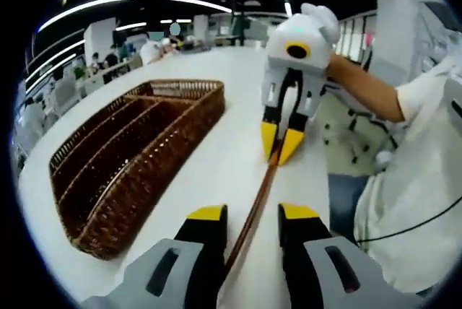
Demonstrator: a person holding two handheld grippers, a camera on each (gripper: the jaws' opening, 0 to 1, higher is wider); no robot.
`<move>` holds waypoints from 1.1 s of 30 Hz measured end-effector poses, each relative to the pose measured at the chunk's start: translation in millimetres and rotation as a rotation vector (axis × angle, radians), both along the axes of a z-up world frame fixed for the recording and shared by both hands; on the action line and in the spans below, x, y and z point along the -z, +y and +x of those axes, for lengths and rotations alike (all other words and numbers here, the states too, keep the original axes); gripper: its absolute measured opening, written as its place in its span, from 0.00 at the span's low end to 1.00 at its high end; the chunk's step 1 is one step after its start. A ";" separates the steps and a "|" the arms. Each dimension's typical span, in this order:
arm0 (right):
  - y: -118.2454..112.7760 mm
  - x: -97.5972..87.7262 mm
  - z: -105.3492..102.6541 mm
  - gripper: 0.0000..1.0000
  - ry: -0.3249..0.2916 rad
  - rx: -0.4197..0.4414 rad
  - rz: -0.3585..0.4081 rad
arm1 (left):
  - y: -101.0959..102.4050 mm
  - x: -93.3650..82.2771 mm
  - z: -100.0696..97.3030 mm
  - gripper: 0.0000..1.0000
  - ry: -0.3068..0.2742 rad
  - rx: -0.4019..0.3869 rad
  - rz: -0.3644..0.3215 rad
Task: Arrange the knives, forks, and spoons in their matching storage slots by inserting each utensil handle-first until every utensil is classified and aligned in the correct compartment
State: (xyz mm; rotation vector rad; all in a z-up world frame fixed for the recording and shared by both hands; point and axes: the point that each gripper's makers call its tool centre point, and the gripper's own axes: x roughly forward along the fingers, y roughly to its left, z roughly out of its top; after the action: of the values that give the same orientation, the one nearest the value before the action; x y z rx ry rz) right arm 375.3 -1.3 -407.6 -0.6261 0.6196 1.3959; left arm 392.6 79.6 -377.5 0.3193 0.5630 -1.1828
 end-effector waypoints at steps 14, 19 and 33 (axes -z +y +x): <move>-8.5 -1.7 2.9 0.06 0.000 0.035 0.009 | 46.3 -4.7 19.3 0.90 -0.066 -0.320 -0.096; -13.8 -3.7 5.7 0.06 -0.012 0.062 0.002 | 58.2 -12.5 23.7 0.97 -0.121 -0.406 -0.118; -26.2 -9.0 12.3 0.06 0.034 0.201 0.048 | 71.7 -10.3 26.4 1.00 -0.196 -0.539 -0.187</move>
State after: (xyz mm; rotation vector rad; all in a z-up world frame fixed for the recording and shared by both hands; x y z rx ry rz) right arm 387.6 -27.6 -398.6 -0.4885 0.6557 1.2318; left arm 419.0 151.4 -367.1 0.1087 0.3323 -0.6659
